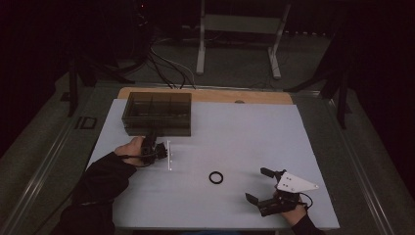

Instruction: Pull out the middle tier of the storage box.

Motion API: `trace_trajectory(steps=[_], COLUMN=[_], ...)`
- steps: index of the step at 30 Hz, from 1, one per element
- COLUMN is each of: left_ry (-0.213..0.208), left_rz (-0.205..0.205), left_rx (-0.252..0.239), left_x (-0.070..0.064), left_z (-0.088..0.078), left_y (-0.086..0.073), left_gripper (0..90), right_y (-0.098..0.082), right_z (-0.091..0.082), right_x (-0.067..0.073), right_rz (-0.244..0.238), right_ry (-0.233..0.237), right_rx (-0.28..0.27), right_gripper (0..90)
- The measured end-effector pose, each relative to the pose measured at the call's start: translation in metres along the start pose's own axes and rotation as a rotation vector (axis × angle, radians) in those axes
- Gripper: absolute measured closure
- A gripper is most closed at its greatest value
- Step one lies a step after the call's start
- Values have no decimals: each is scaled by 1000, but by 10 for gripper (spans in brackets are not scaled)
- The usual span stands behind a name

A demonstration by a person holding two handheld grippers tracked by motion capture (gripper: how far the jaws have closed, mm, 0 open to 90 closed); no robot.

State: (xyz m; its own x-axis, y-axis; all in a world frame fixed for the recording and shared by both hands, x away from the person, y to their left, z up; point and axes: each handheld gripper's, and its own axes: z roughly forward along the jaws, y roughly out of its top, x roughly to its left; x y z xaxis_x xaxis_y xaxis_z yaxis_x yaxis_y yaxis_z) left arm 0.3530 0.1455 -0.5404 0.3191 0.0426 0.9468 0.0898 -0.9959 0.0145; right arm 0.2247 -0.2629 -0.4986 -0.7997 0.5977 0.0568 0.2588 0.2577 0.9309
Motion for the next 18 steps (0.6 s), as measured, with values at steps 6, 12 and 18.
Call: trace_trajectory(steps=[6, 12, 18], left_ry=[0, -7, -6], left_rz=[6, 16, 9], left_rx=[-8, -10, -12], left_x=[-1, -3, -3], left_z=[-8, -13, -13], left_y=[-2, -4, -4], left_gripper=[825, 824, 823], right_y=[0, 0, 0], right_z=[0, 0, 1], right_x=[0, 0, 0], right_rz=[0, 1, -1], right_ry=[3, 1, 2], right_rx=[1, 2, 6], right_gripper=[0, 0, 0])
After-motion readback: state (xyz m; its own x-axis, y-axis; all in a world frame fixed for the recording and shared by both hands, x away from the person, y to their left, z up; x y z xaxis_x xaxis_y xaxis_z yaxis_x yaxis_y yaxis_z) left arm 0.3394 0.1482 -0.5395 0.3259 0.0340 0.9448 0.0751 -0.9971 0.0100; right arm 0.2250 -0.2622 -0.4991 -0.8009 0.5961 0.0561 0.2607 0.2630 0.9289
